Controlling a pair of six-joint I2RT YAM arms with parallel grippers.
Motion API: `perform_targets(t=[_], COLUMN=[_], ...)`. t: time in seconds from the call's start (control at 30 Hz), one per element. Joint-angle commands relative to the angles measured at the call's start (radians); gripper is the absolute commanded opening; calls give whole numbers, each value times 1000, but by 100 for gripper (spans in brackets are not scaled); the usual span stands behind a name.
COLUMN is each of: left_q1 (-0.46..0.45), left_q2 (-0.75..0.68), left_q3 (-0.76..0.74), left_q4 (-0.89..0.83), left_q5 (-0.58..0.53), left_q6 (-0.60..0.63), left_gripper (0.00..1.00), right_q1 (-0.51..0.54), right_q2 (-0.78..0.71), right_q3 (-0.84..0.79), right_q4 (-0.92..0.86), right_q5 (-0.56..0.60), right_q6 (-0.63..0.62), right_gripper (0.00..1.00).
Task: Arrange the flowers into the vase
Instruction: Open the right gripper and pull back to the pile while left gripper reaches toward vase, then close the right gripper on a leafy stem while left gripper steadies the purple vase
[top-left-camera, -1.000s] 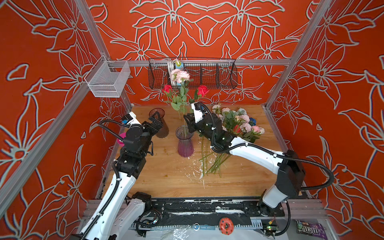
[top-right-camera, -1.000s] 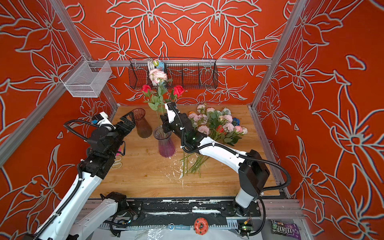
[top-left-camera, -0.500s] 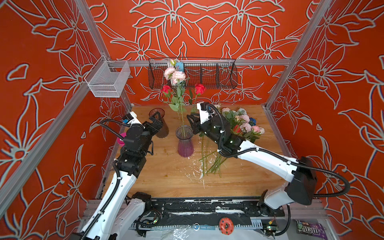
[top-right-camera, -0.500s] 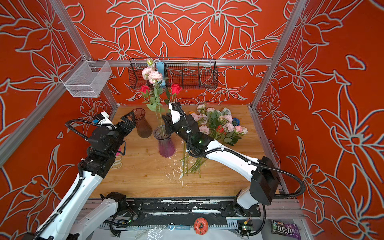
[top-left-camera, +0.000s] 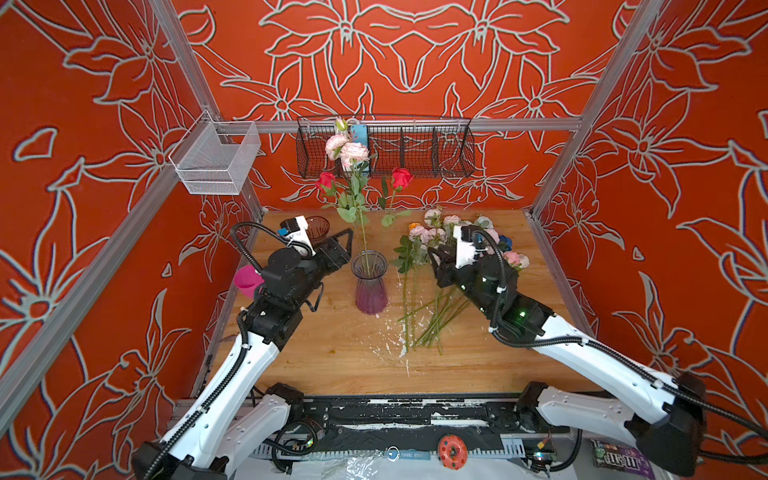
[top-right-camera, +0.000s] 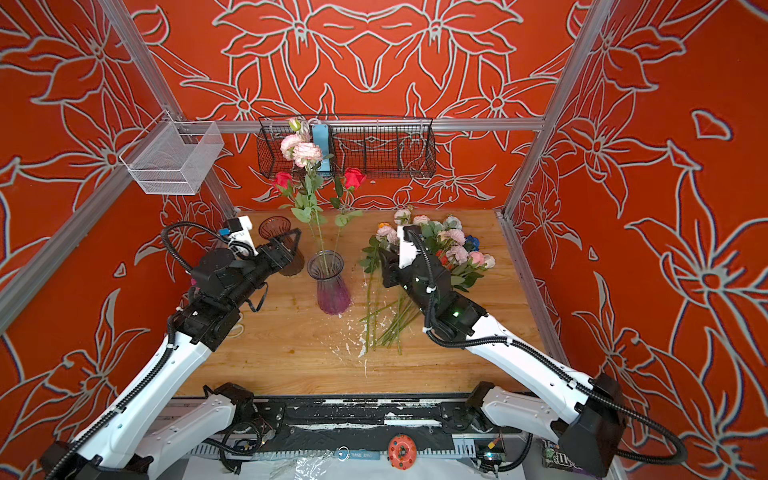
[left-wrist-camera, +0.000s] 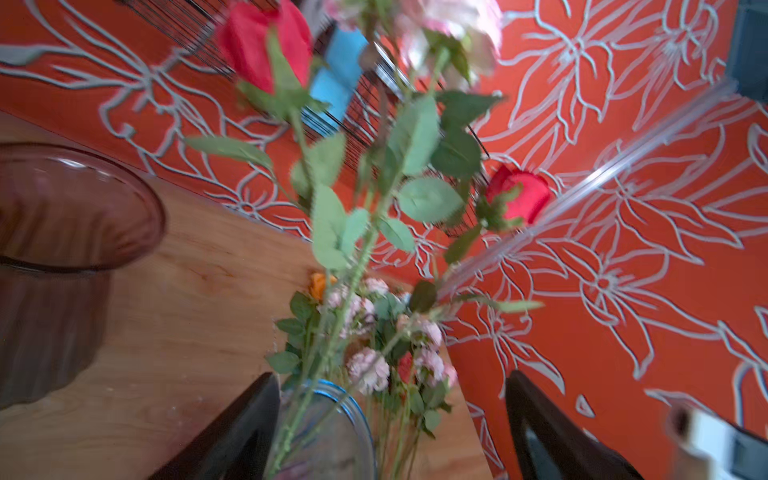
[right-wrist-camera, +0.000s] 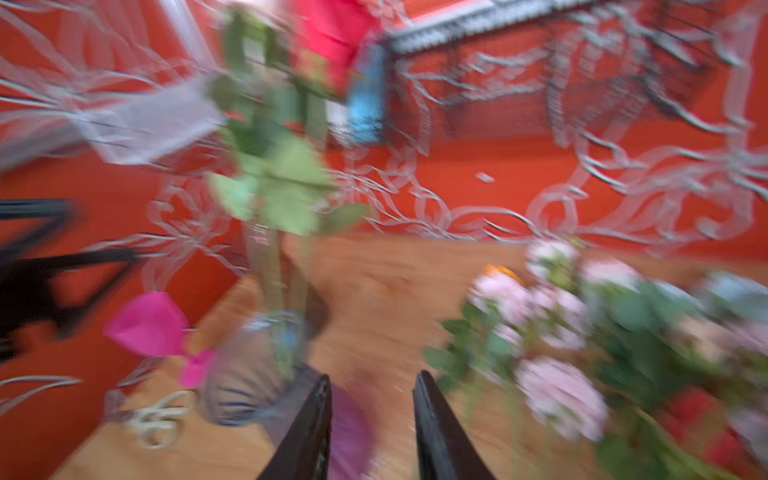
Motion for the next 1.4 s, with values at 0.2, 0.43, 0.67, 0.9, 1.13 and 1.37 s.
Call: perform_targets(t=[0.2, 0.43, 0.67, 0.9, 1.13, 1.37], left_q1=[-226, -329, -398, -409, -408, -409], left_q2=[49, 150, 180, 138, 91, -37], left_q3=[23, 9, 22, 23, 13, -50], left_q4=[63, 89, 61, 44, 27, 44], left_q5=[89, 91, 71, 20, -65, -250], left_q6=[77, 101, 137, 157, 166, 173], left_gripper=[85, 86, 87, 89, 89, 91], right_q1=[-251, -326, -331, -323, -265, -235], right_q2=[168, 441, 601, 559, 486, 689], right_q3=[-35, 17, 43, 29, 55, 218], right_q4=[-217, -153, -94, -105, -84, -80], right_q5=[-233, -366, -452, -421, -410, -485], right_q6=[190, 283, 312, 314, 284, 302], right_gripper=[35, 35, 35, 34, 37, 42])
